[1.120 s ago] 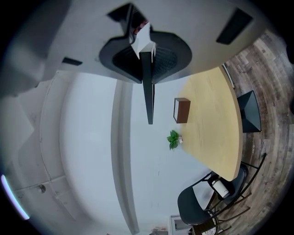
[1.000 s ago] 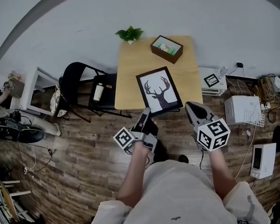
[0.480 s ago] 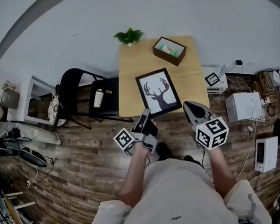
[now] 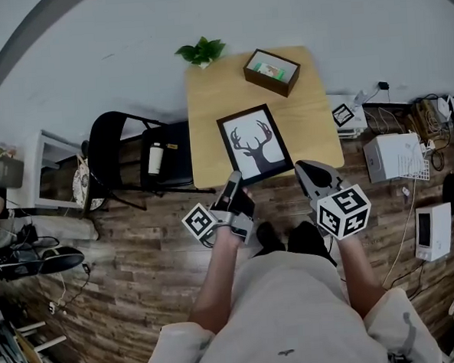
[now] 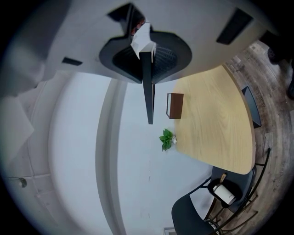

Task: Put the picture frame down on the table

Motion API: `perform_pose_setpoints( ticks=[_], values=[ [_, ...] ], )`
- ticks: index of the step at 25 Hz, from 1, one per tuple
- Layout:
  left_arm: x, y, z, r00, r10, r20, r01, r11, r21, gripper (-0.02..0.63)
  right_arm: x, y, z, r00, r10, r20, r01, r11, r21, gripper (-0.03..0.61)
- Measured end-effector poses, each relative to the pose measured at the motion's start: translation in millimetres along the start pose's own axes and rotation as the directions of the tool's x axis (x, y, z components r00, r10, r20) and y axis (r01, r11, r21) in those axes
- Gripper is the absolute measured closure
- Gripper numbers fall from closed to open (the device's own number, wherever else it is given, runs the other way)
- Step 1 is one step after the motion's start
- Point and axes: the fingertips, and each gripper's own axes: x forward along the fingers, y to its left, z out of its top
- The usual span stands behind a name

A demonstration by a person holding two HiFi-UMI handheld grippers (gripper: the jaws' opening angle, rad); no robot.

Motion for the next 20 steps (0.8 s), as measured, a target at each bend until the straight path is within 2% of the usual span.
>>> perform_pose_setpoints(
  ticks=[11,20],
  values=[
    [6.5,21.3,6.5,0.999,0.042,-0.001,-0.042,0.999,-0.023,0.548,13.0,-14.4,-7.0,0.999,-0.015,-0.028,0.016,0.999,0.034,0.580],
    [9.1,19.4,6.2,0.999,0.030,0.030,-0.029,0.999,-0.019,0.548,24.2,-15.8,-2.1,0.999,0.039,-0.017,-0.039,0.999,0.016,0.580]
  ],
)
